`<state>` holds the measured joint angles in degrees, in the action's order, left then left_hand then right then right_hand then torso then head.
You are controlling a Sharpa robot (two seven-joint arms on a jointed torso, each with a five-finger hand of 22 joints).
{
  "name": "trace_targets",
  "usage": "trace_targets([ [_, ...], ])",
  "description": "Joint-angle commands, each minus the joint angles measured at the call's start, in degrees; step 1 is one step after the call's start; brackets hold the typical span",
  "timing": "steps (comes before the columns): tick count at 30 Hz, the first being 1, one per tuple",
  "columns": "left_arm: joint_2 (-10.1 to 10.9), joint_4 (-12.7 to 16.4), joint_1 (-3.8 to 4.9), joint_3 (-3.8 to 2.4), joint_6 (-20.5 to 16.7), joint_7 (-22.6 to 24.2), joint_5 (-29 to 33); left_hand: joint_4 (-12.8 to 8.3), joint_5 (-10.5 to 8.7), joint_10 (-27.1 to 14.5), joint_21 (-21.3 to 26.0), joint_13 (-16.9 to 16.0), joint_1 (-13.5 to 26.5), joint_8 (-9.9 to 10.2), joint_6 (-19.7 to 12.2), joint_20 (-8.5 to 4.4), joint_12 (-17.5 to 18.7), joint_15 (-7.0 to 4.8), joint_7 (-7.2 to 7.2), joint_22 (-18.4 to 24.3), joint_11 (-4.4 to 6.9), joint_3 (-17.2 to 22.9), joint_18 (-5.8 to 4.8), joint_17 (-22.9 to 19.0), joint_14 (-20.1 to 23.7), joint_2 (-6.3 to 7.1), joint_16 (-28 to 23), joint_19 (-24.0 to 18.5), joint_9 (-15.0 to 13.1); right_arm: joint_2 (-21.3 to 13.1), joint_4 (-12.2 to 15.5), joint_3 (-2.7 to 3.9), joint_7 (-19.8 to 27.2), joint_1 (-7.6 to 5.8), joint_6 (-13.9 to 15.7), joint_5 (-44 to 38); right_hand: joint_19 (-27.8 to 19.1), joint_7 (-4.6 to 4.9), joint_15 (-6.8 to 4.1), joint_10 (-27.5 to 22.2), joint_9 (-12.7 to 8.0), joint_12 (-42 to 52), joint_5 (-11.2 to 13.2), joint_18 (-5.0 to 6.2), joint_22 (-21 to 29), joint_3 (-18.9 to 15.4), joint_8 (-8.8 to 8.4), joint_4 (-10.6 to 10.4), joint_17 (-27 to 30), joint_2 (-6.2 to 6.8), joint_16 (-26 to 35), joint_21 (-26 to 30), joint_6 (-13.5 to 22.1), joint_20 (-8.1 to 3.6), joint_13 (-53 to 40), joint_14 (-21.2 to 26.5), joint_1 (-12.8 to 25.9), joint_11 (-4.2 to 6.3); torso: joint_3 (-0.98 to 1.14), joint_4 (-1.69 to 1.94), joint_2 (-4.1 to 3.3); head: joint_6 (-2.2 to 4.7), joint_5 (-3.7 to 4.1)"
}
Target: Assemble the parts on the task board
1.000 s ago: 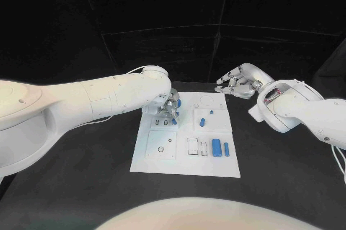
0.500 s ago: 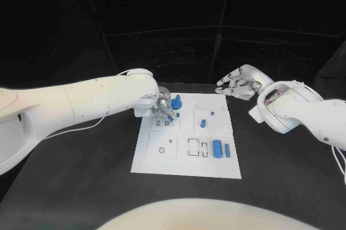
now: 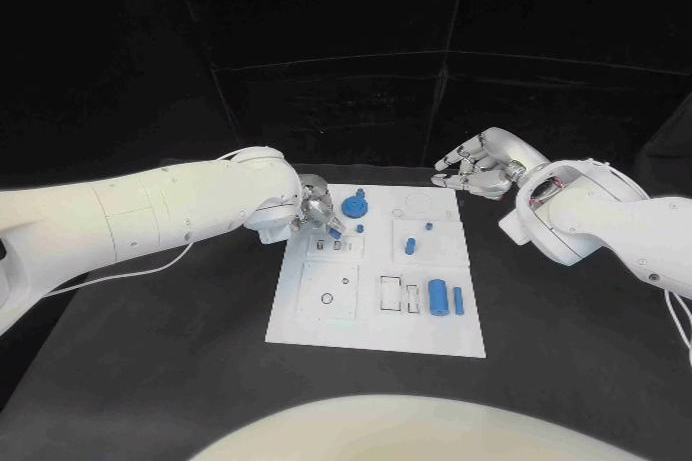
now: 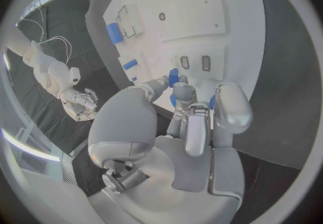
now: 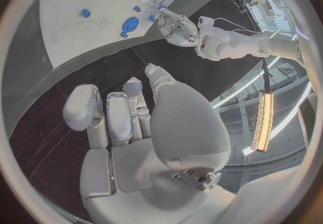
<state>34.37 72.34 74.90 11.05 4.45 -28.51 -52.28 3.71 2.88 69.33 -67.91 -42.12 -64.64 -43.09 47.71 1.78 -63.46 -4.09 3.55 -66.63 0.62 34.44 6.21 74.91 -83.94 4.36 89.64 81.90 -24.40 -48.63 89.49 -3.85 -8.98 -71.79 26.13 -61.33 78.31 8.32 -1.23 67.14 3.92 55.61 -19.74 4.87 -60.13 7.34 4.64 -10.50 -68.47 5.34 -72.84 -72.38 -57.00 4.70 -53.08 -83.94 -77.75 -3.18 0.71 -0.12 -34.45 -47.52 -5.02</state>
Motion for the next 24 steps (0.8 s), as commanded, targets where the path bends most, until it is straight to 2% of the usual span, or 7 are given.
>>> trace_targets([
  [1, 0.61, 0.72, -0.61, 0.01, -5.88, 0.14, 0.67, -7.38, 0.10, 0.04, -0.26, 0.02, 0.35, -0.28, 0.12, -0.08, 0.18, -0.46, -0.35, -0.05, 0.46, 7.91, -0.66, 15.09, -6.06, -0.13, 0.36, 0.37, -0.21, -0.14, 0.28, 0.04, -0.27, -0.14, -0.30, -0.22, 0.06, -0.06, -0.25, -0.46, 0.05, -0.24, -0.07, 0.89, 0.17, -0.30, 0.37, -0.72, 0.11, -0.33, 0.37, 0.42, 0.39, -0.27, 0.23, -1.38, 0.51, 0.07, -0.02, 0.03, -0.04, -0.12, -0.01],
  [5, 1.23, 1.13, -1.35, 0.02, -7.93, 0.55, 0.03, -7.39, 0.10, 0.15, -0.24, -0.13, 0.49, -0.49, 0.13, -0.12, 0.11, -0.50, -0.40, -0.05, 0.51, 8.23, -0.66, 15.09, -6.06, -0.06, 0.36, 0.39, -0.31, -0.33, 0.40, 0.04, -0.25, -0.14, -0.09, -0.22, 0.07, -0.08, -0.25, -0.51, 0.05, -0.33, 0.21, 0.91, 0.33, -0.68, 0.44, -1.21, 0.22, -0.30, 0.54, 0.57, 0.43, -0.26, 0.48, -1.39, 1.00, 0.07, -0.14, 0.05, -0.08, -0.25, 0.04],
  [11, 1.50, 1.41, -2.17, 0.03, -9.29, 0.81, -0.39, -7.43, 0.10, 0.48, -0.31, -0.64, 0.79, -0.88, 0.10, -0.20, -0.21, -0.59, -0.49, -0.15, 0.60, 8.84, -0.68, 15.09, -6.06, 0.20, 0.36, 0.46, -0.51, -0.38, 0.49, 0.04, -0.20, -0.14, 0.04, -0.22, 0.06, -0.08, -0.25, -0.59, 0.05, -0.44, 0.21, 0.92, 0.39, -0.72, 0.44, -1.25, 0.23, -0.30, 0.56, 0.61, 0.44, -0.26, 0.61, -1.38, 1.03, 0.07, -0.05, -0.03, -0.05, -0.40, 0.06],
  [15, 1.22, 1.54, -2.67, 0.03, -9.20, 0.75, -0.50, -7.40, 0.08, 0.63, -0.29, -0.80, 0.95, -1.14, 0.08, -0.25, -0.34, -0.63, -0.54, -0.16, 0.65, 9.23, -0.68, 15.09, -6.06, 0.24, 0.36, 0.47, -0.63, -0.44, 0.59, 0.04, -0.12, -0.14, 0.16, -0.22, 0.05, -0.09, -0.25, -0.63, 0.06, -0.49, 0.20, 0.94, 0.46, -0.79, 0.46, -1.35, 0.29, -0.32, 0.62, 0.67, 0.45, -0.26, 0.69, -1.38, 1.10, 0.07, -0.12, 0.05, -0.06, -0.37, 0.23],
  [20, 0.92, 1.56, -3.02, 0.03, -8.67, 0.40, -0.67, -7.33, 0.04, 0.85, -0.31, -1.16, 1.12, -1.33, 0.08, -0.27, -0.59, -0.66, -0.56, -0.20, 0.67, 9.41, -0.69, 15.09, -6.06, 0.29, 0.36, 0.49, -0.73, -0.45, 0.61, 0.04, -0.12, -0.14, 0.20, -0.17, 0.04, -0.09, -0.26, -0.60, 0.06, -0.44, 0.19, 0.94, 0.52, -0.87, 0.47, -1.48, 0.32, -0.37, 0.67, 0.72, 0.47, -0.26, 0.68, -1.38, 1.18, 0.07, -0.08, -0.14, -0.07, -0.58, 0.05],
  [24, 0.74, 1.60, -3.13, 0.03, -7.45, -0.07, -2.05, -7.15, -0.06, 1.16, -0.31, -1.50, 1.47, -1.66, 0.09, -0.32, -0.90, -0.70, -0.64, -0.24, 0.72, 9.53, -0.70, 15.09, -6.06, 0.38, 0.36, 0.51, -0.88, -0.36, 0.79, 0.04, -0.10, -0.13, 0.12, 0.89, 0.07, -0.09, -0.26, -0.59, 0.06, -0.42, 0.19, 0.94, 0.49, -0.94, 0.49, -1.59, 0.27, -0.41, 0.65, 0.72, 0.48, -0.27, 0.69, -1.39, 1.27, 0.07, -0.02, -0.07, -0.10, -0.64, 0.16],
])
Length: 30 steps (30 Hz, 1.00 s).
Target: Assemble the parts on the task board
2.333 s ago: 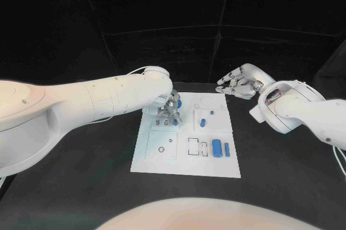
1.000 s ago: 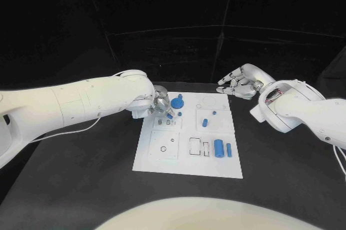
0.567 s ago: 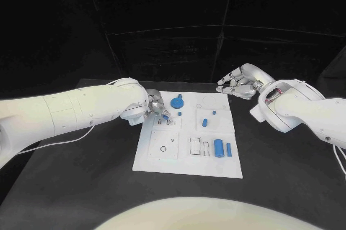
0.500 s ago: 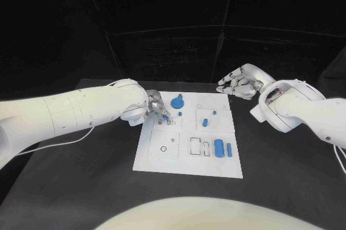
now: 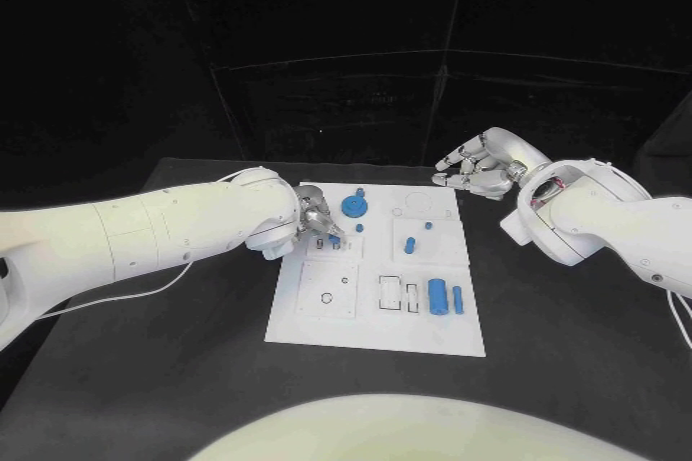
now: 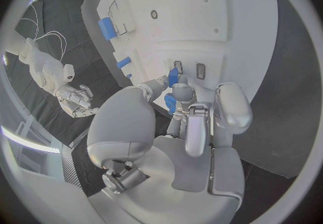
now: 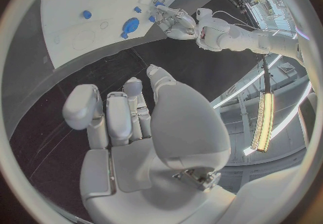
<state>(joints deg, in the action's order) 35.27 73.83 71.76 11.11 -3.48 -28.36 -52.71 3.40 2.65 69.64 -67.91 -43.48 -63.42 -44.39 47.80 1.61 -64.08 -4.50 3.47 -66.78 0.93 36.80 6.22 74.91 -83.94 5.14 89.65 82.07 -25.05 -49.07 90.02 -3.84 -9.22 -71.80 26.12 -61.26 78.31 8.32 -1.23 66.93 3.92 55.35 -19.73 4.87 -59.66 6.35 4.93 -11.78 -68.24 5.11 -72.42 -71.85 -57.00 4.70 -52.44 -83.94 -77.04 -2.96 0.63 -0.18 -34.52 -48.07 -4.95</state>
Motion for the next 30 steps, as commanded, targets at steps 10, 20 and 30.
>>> trace_targets([
  [10, -0.78, -0.01, -0.11, -0.04, 2.02, -0.98, -2.53, -6.78, 0.16, 0.99, -0.35, -0.32, 0.38, -0.49, 0.02, -0.18, -0.42, -0.31, -0.61, -0.13, 0.45, 7.18, -0.71, 15.09, -6.06, -0.31, 0.35, 0.36, -0.30, 0.39, 0.17, 0.04, 0.12, -0.13, -0.15, 1.75, 0.08, -0.10, -0.26, -0.38, 0.06, -0.16, 0.18, 0.94, 0.04, 0.02, 0.21, -0.38, -0.01, -0.24, 0.21, 0.21, 0.49, -0.27, 0.08, -1.41, 0.60, -0.13, 0.01, 0.00, -0.02, 0.12, -0.03],
  [20, -1.15, -0.71, -0.17, -0.04, 3.44, -1.79, -2.62, -6.77, 0.15, 1.11, -0.35, -0.46, 0.51, -0.66, 0.02, -0.21, -0.55, -0.35, -0.69, -0.15, 0.51, 7.18, -0.71, 15.09, -6.06, -0.16, 0.35, 0.37, -0.37, 0.55, 0.01, 0.04, 0.07, -0.12, -0.37, 1.84, 0.08, -0.10, -0.26, -0.38, 0.06, -0.16, 0.18, 0.94, 0.04, 0.02, 0.21, -0.38, -0.01, -0.24, 0.21, 0.21, 0.49, -0.27, 0.08, -1.41, 0.60, -0.13, 0.02, 0.01, -0.04, 0.10, -0.19],
  [30, -1.05, -0.77, -0.21, -0.04, 4.54, -2.27, -2.63, -6.77, 0.15, 1.15, -0.40, -0.50, 0.53, -0.70, 0.02, -0.22, -0.59, -0.36, -0.71, -0.21, 0.52, 7.18, -0.73, 15.09, -6.06, -0.13, 0.35, 0.38, -0.39, 0.59, -0.07, 0.04, 0.12, -0.12, -0.56, 1.85, 0.09, -0.11, -0.27, -0.31, 0.07, -0.05, 0.16, 0.94, 0.09, -0.06, 0.24, -0.51, -0.02, -0.33, 0.24, 0.26, 0.49, -0.27, 0.03, -1.42, 0.64, -0.12, -0.01, 0.04, -0.01, -0.19, -0.16],
])
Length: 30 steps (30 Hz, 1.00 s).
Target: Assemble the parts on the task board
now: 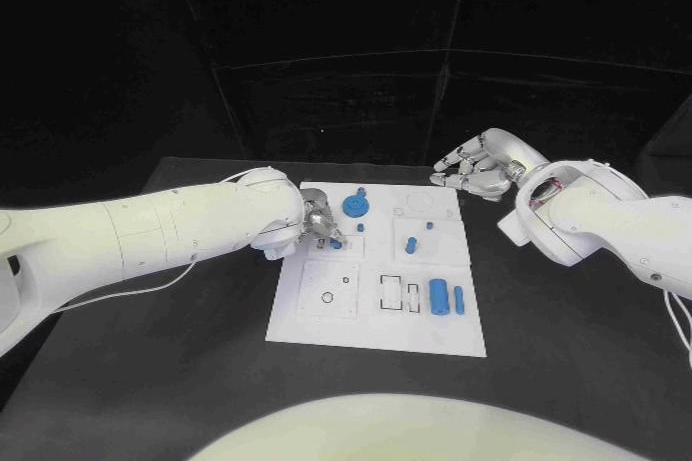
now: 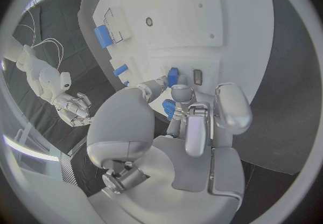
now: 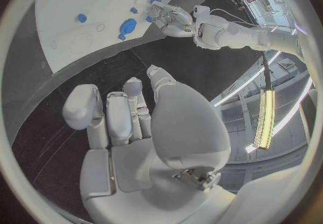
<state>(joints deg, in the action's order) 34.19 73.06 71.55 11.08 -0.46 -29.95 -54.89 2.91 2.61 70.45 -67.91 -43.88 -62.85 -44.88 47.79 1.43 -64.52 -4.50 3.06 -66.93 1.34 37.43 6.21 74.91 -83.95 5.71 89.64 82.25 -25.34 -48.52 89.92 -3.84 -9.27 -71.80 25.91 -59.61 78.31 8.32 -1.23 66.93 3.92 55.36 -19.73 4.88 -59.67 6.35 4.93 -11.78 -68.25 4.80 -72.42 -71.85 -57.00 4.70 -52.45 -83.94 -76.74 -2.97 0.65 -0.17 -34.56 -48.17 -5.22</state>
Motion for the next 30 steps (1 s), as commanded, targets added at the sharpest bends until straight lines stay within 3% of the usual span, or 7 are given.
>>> trace_targets([
  [1, 0.05, 0.00, 0.00, 0.00, 1.64, -0.71, -0.45, -6.29, 0.19, 0.34, -0.40, -0.10, -0.04, -0.21, 0.03, -0.05, -0.15, -0.37, -0.30, -0.06, 0.11, 6.55, -0.72, 15.09, -6.05, -0.69, 0.36, 0.20, -0.10, 0.05, 0.03, 0.04, 0.18, -0.13, -0.36, 0.20, 0.09, -0.11, -0.27, -0.31, 0.07, -0.06, 0.15, 0.94, 0.10, -0.06, 0.25, -0.51, -0.01, -0.02, 0.24, 0.26, 0.49, -0.27, 0.04, -1.42, 0.34, -0.12, -0.02, 0.04, 0.03, -0.12, 0.11],
  [16, -0.27, -0.11, 0.00, -0.01, 2.78, -0.93, -0.44, -6.02, 0.18, 0.78, -0.58, -0.71, 0.62, -0.82, 0.35, -0.18, -0.65, -0.52, -0.57, -0.31, 0.30, 6.17, -0.78, 15.09, -6.05, -0.23, 0.36, 0.30, -0.35, 0.13, 0.02, 0.04, 0.24, -0.13, -0.37, 0.20, 0.09, -0.11, -0.27, -0.31, 0.07, -0.06, 0.15, 0.94, 0.10, -0.06, 0.25, -0.51, -0.01, -0.02, 0.24, 0.26, 0.49, -0.27, 0.04, -1.42, 0.34, -0.12, 0.03, -0.01, 0.00, 0.04, 0.19],
  [22, -0.61, -0.47, 0.00, -0.01, 3.00, -0.94, -0.43, -4.59, 0.20, 1.41, -1.04, -1.76, 2.80, -1.37, 1.10, -0.40, -1.43, -0.79, -1.00, -0.87, 0.62, 4.64, -0.89, 15.09, -6.05, 0.38, 0.36, 0.56, -0.42, 0.13, -0.10, 0.04, 0.21, -0.13, -0.42, -0.45, 0.17, -0.16, -0.33, -0.40, 0.09, -0.08, -1.32, 0.94, 0.21, -0.17, 0.40, -0.64, 0.14, -0.16, 0.48, 0.41, 0.45, -0.32, 0.25, -1.43, -0.06, -0.06, 0.05, 0.01, -0.03, 0.02, 0.19],
  [30, -1.10, -1.14, 0.02, -0.01, 3.35, -1.02, -0.43, -2.88, 0.21, 2.17, -1.72, -3.28, 5.33, -1.58, 1.92, -0.69, -2.47, -1.07, -1.35, -1.66, 0.95, 3.13, -1.06, 15.09, -6.05, 0.66, 0.36, 0.94, -0.21, 0.18, -0.13, 0.04, 0.16, -0.13, -0.49, -0.83, 0.15, -0.15, -0.33, -0.42, 0.09, -0.09, -1.44, 0.96, 0.31, -0.25, 0.42, -0.69, 0.14, -0.11, 0.51, 0.48, 0.47, -0.33, 0.29, -1.44, -0.04, -0.06, 0.05, -0.01, -0.01, -0.06, 0.22],
])
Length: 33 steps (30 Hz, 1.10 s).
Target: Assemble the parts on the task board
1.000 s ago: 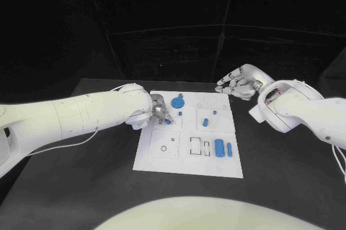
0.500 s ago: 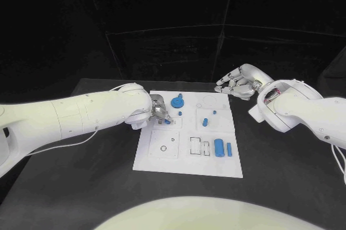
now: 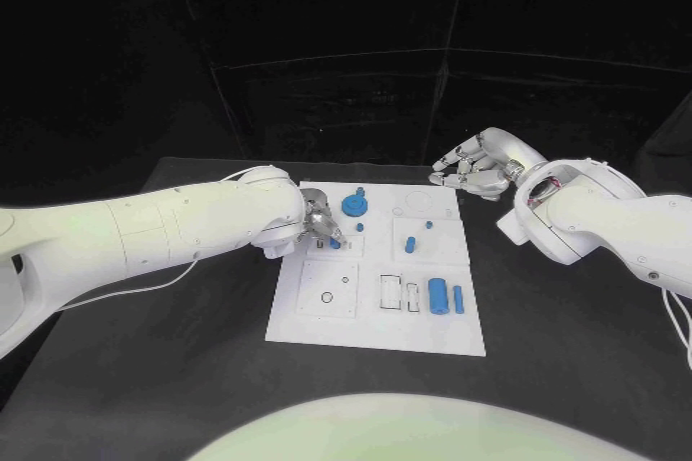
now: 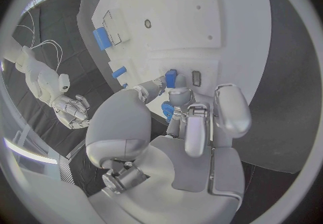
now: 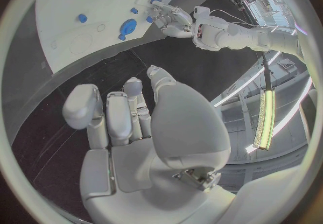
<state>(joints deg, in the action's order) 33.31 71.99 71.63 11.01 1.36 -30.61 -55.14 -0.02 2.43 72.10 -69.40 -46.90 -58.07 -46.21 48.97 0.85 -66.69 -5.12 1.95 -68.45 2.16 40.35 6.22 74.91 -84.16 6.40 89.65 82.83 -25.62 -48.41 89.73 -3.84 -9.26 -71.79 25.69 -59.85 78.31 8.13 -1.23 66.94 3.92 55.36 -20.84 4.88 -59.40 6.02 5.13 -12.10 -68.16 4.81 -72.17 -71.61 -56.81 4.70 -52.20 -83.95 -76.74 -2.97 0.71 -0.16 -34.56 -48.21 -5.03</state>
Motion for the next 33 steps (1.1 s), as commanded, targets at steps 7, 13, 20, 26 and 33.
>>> trace_targets([
  [7, -0.61, -0.56, -0.05, 0.04, 2.00, -0.74, -0.18, 0.83, 0.39, 1.16, -0.89, -1.54, 1.70, -0.38, 1.27, -0.26, -1.11, -0.60, -0.42, -0.88, 0.28, -0.64, -1.23, 15.09, -5.84, 0.01, 0.35, 0.66, 0.20, 0.11, 0.08, 0.04, 0.13, -0.13, -0.34, -0.66, 0.15, 0.04, -0.33, -0.42, 0.09, -0.09, -0.33, 0.96, 0.05, 0.08, 0.22, -0.37, 0.05, -0.12, 0.25, 0.25, 0.28, -0.33, 0.04, -1.44, -0.04, -0.06, -0.04, -0.05, -0.03, -0.08, 0.06],
  [13, -0.82, -0.92, -0.05, 0.04, 2.00, -1.03, -0.18, 1.27, 0.39, 1.54, -1.63, -2.30, 2.34, -0.45, 1.58, -0.39, -1.61, -0.73, -0.53, -1.68, 0.39, -1.25, -1.40, 15.09, -5.84, 0.01, 0.35, 0.97, 0.29, 0.18, 0.06, 0.04, 0.12, -0.13, -0.41, -0.67, 0.16, 0.04, -0.33, -0.43, 0.09, -0.09, -0.32, 0.96, 0.05, -0.01, 0.23, -0.42, 0.04, -0.05, 0.26, 0.26, 0.29, -0.33, 0.06, -1.44, 0.01, -0.06, -0.05, 0.01, 0.01, -0.14, 0.20],
  [20, -0.99, -1.18, -0.05, 0.04, 2.05, -1.17, -0.18, 2.03, 0.39, 1.99, -2.20, -3.15, 3.30, -0.55, 2.00, -0.52, -2.16, -0.85, -0.65, -2.30, 0.51, -2.23, -1.54, 15.09, -5.84, -0.10, 0.35, 1.22, 0.40, 0.30, 0.05, 0.04, 0.10, -0.13, -0.56, -0.67, 0.16, 0.04, -0.33, -0.43, 0.09, -0.09, -0.32, 0.96, 0.05, -0.01, 0.23, -0.42, 0.04, -0.05, 0.26, 0.26, 0.29, -0.33, 0.06, -1.44, 0.01, -0.06, -0.05, 0.03, 0.01, -0.19, 0.24],
  [26, -1.12, -1.41, -0.05, 0.03, 2.01, -1.26, -0.17, 3.08, 0.38, 2.22, -2.53, -3.59, 4.67, -0.62, 2.40, -0.61, -2.47, -0.90, -0.68, -2.70, 0.53, -3.94, -1.62, 15.09, -5.84, 0.03, 0.35, 1.35, 0.55, 0.36, 0.03, 0.04, 0.08, -0.13, -0.62, -0.67, 0.16, 0.04, -0.32, -0.43, 0.08, -0.08, -0.30, 0.96, 0.06, -0.09, 0.24, -0.48, 0.03, -0.02, 0.27, 0.28, 0.30, -0.33, 0.08, -1.45, 0.06, -0.07, -0.05, -0.01, 0.02, -0.16, 0.25],
  [33, -1.08, -1.52, -0.05, 0.02, 1.32, -1.21, -0.14, 6.43, 0.32, 2.27, -3.09, -3.82, 9.11, -0.78, 3.07, -0.61, -2.65, -0.82, -0.57, -3.42, 0.40, -11.04, -1.78, 15.09, -5.84, 1.76, 0.35, 1.55, 0.76, 0.39, -0.02, 0.04, 0.14, -0.13, -0.86, -0.67, 0.16, 0.04, -0.31, -0.51, 0.07, -0.12, -0.28, 0.97, 0.19, -0.47, 0.26, -0.76, 0.06, 0.18, 0.35, 0.40, 0.39, -0.33, 0.23, -1.46, 0.29, -0.09, -0.06, 0.05, 0.02, -0.10, 0.31],
])
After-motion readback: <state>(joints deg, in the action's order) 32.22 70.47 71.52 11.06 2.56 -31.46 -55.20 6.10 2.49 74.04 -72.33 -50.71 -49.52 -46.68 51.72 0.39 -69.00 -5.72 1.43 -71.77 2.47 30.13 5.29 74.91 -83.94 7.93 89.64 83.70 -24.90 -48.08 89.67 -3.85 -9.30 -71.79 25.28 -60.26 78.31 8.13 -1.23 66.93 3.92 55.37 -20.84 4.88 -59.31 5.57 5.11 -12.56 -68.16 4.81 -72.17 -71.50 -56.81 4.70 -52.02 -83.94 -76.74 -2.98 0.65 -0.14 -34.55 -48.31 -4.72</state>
